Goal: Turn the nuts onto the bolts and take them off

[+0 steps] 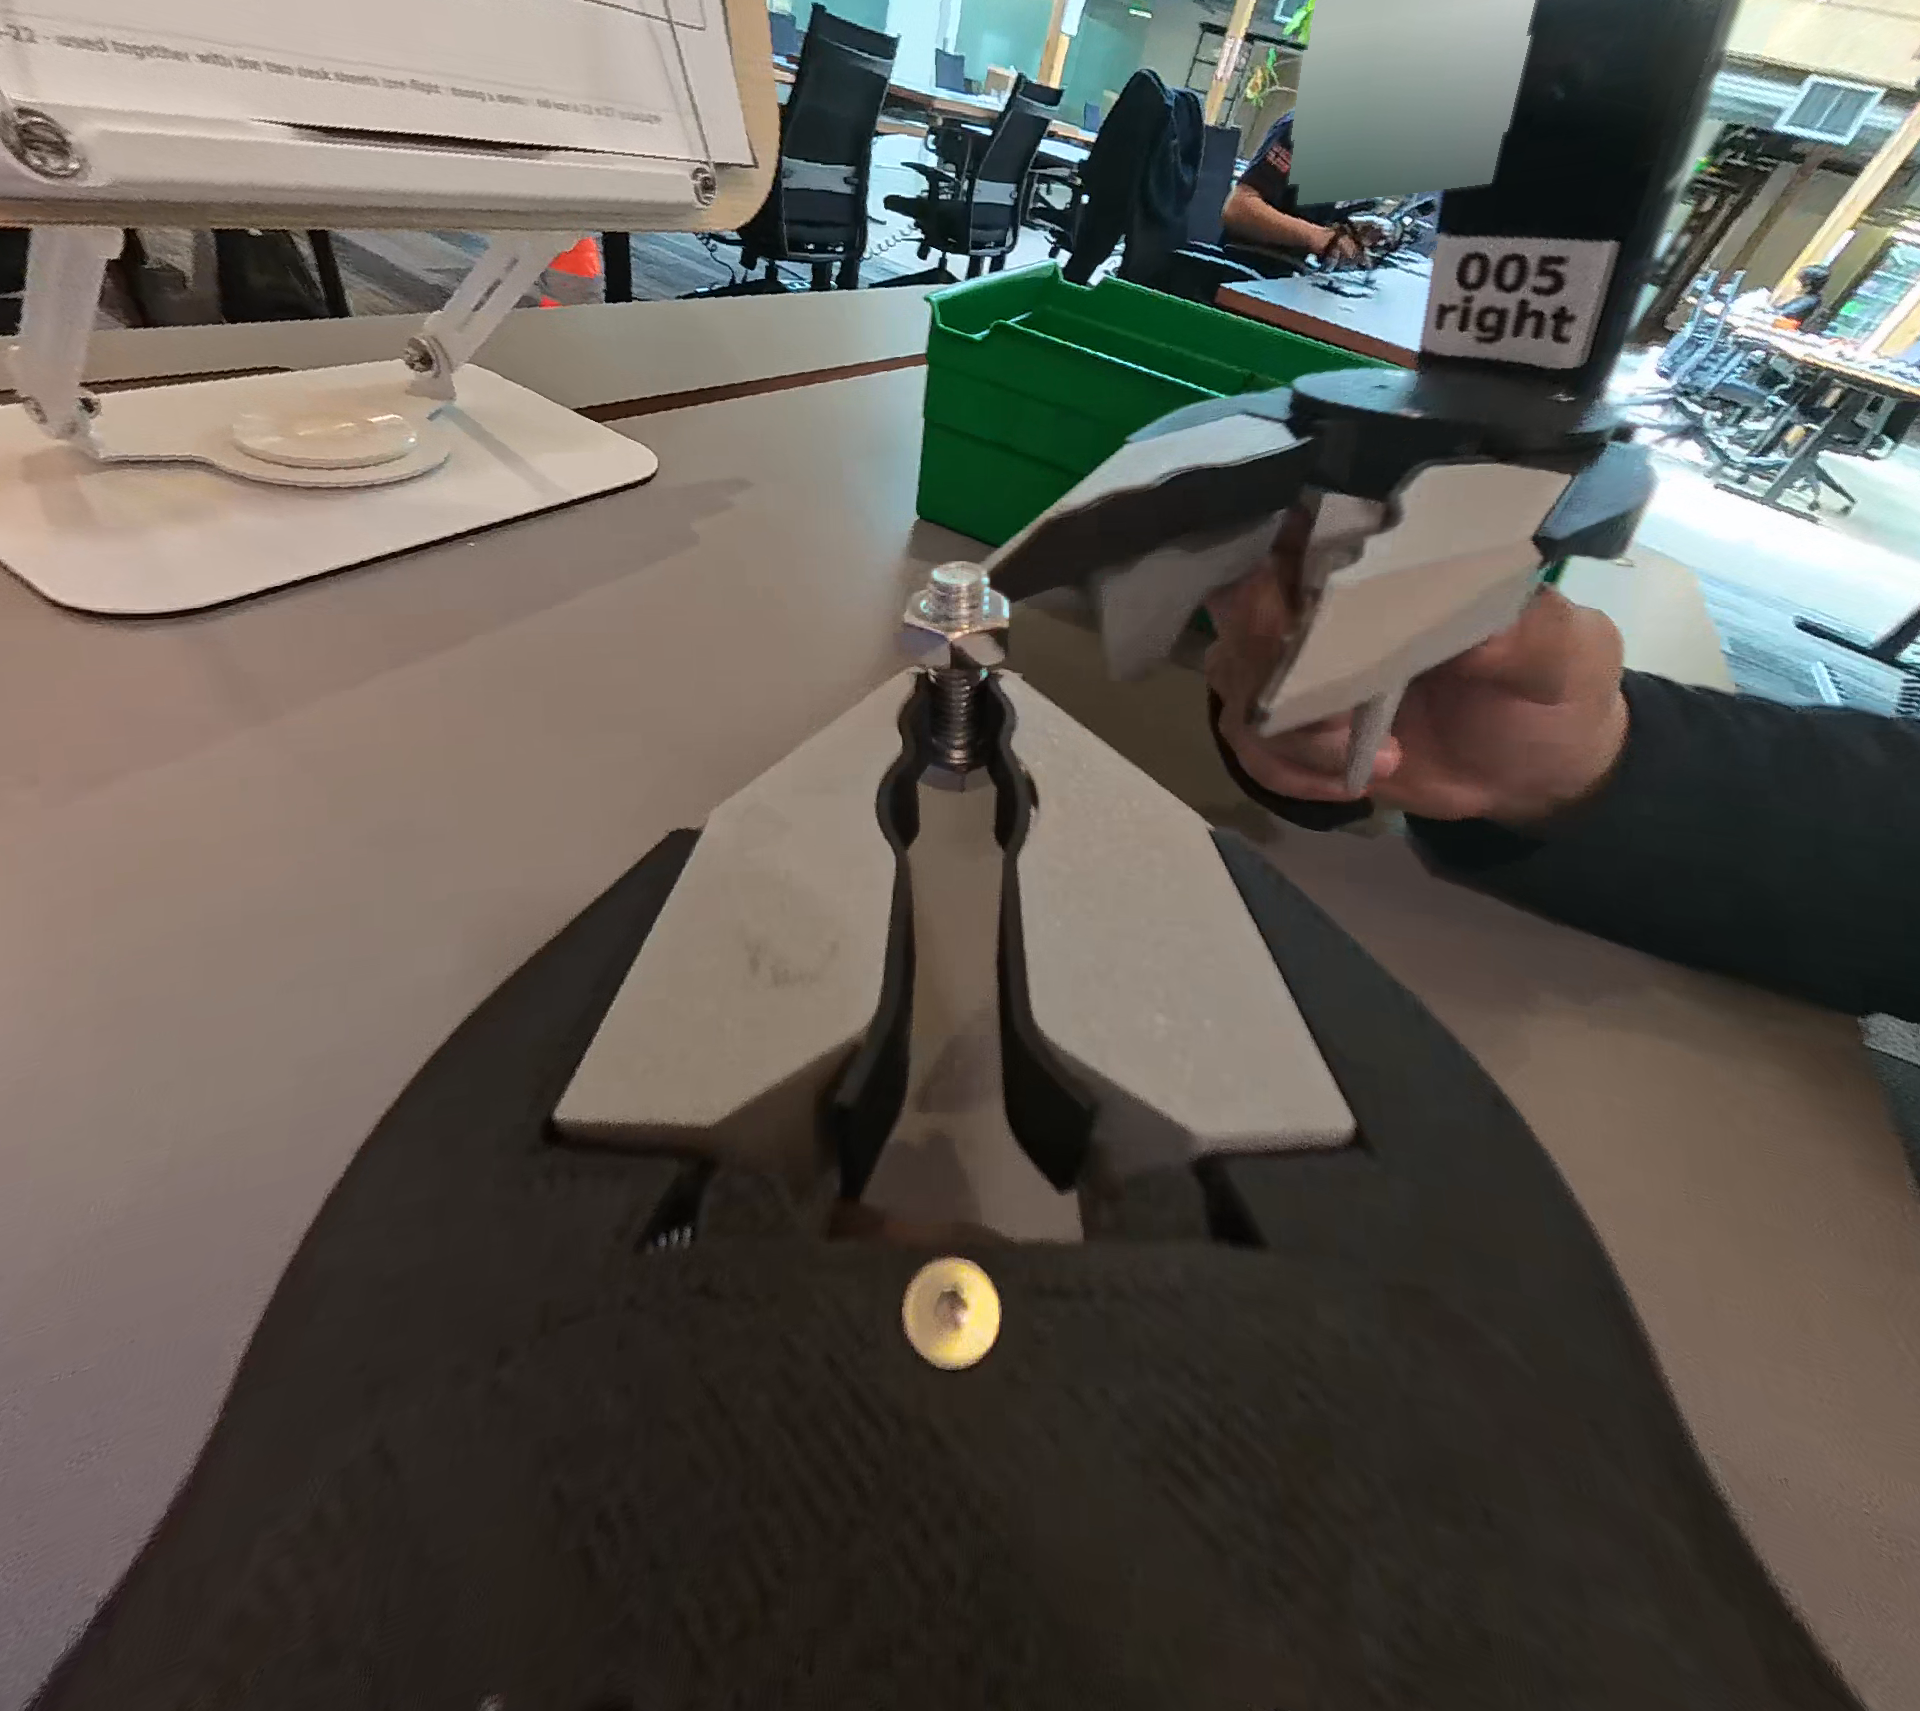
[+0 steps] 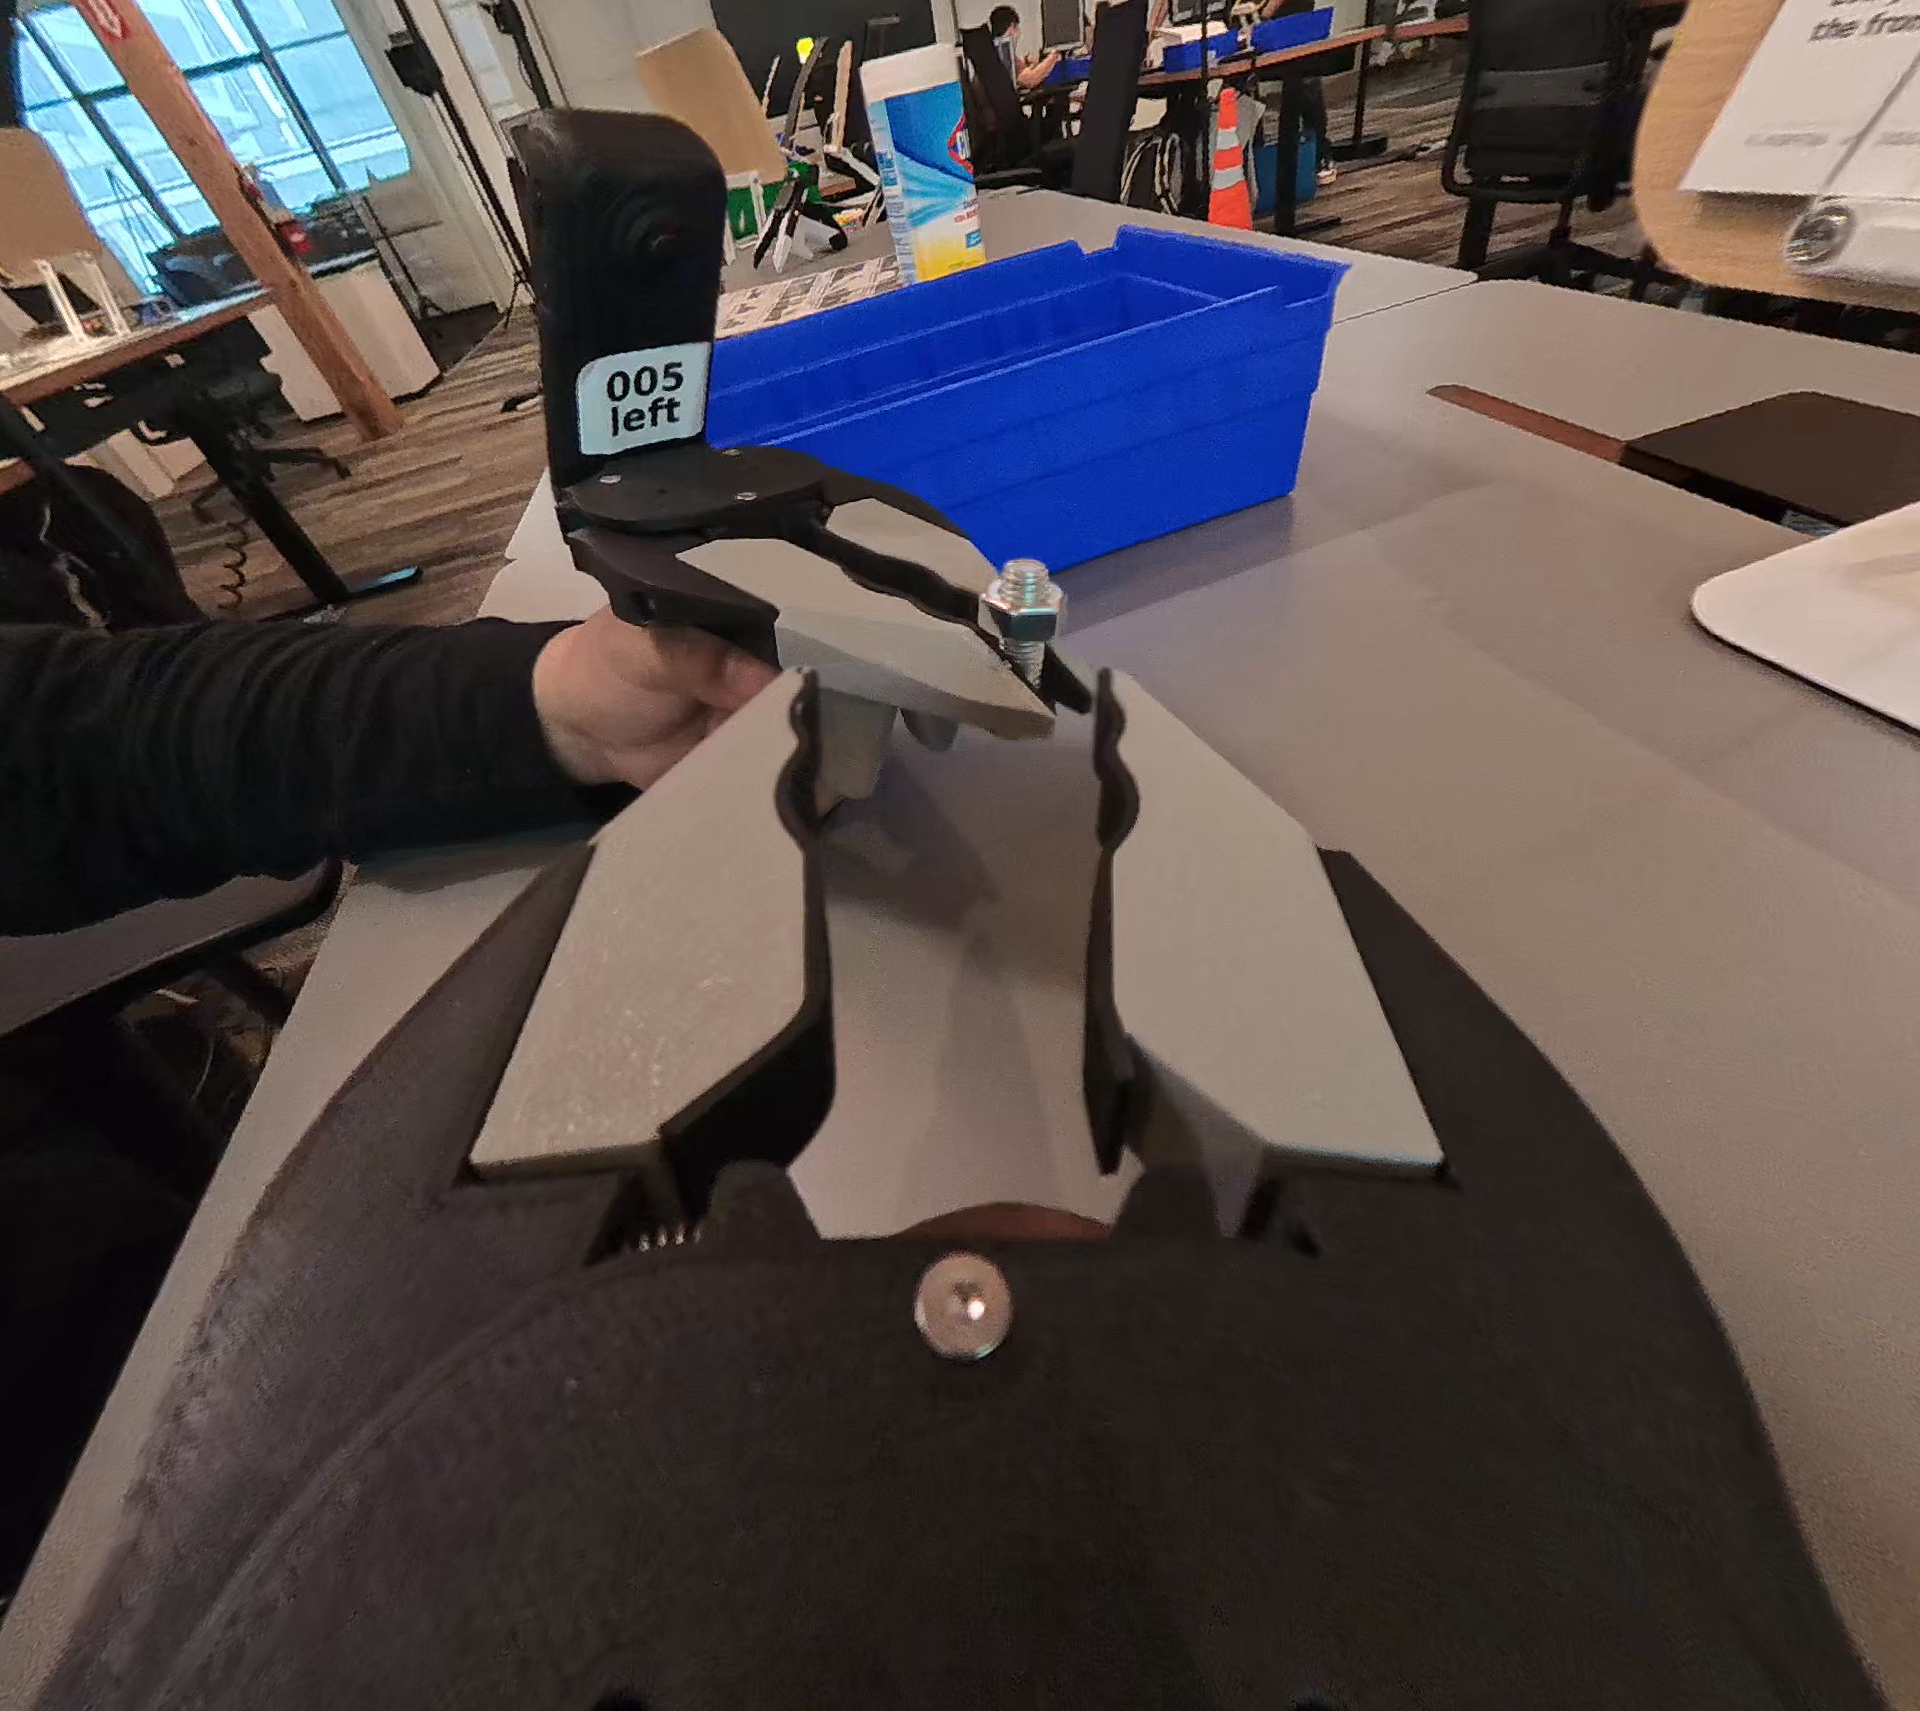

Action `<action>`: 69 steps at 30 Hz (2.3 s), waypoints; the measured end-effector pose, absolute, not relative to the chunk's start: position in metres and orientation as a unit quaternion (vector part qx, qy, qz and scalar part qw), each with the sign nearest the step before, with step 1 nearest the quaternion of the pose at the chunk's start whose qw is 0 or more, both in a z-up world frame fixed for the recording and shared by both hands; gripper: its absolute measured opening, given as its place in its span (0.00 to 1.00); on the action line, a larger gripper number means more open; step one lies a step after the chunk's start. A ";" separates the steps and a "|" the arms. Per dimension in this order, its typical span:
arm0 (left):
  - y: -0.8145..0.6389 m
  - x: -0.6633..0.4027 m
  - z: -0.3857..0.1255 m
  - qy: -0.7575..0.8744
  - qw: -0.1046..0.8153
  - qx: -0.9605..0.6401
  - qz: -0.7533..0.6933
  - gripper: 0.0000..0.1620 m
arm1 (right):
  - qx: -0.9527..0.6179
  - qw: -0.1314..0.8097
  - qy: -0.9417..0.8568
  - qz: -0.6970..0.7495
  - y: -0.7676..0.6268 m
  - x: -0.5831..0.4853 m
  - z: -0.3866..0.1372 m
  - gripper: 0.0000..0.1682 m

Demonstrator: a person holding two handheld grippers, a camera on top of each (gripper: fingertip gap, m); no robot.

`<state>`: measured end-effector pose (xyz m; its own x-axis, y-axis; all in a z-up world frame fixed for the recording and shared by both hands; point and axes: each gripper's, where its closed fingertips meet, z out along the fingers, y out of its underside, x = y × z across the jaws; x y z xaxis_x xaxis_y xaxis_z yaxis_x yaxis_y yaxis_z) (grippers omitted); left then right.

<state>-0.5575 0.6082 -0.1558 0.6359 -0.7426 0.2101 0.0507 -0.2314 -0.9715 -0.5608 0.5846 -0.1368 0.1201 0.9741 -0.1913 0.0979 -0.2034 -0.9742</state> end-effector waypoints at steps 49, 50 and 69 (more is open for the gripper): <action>0.606 -0.550 -0.155 0.242 0.590 -0.705 -0.311 0.04 | -0.606 0.455 -0.406 0.510 0.569 -0.565 -0.122 0.33; 0.606 -0.549 -0.155 0.245 0.590 -0.706 -0.307 0.04 | -0.607 0.449 -0.407 0.514 0.566 -0.568 -0.124 0.35; 0.584 -0.520 -0.159 0.320 0.579 -0.688 -0.298 0.04 | -0.611 0.455 -0.424 0.491 0.558 -0.583 -0.129 0.47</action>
<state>-0.5199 0.5843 -0.1594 0.6181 -0.7851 0.0390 -0.0951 -0.1239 -0.9877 -0.5834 0.5583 -0.1294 0.1600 0.9637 -0.2136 0.0710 -0.2271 -0.9713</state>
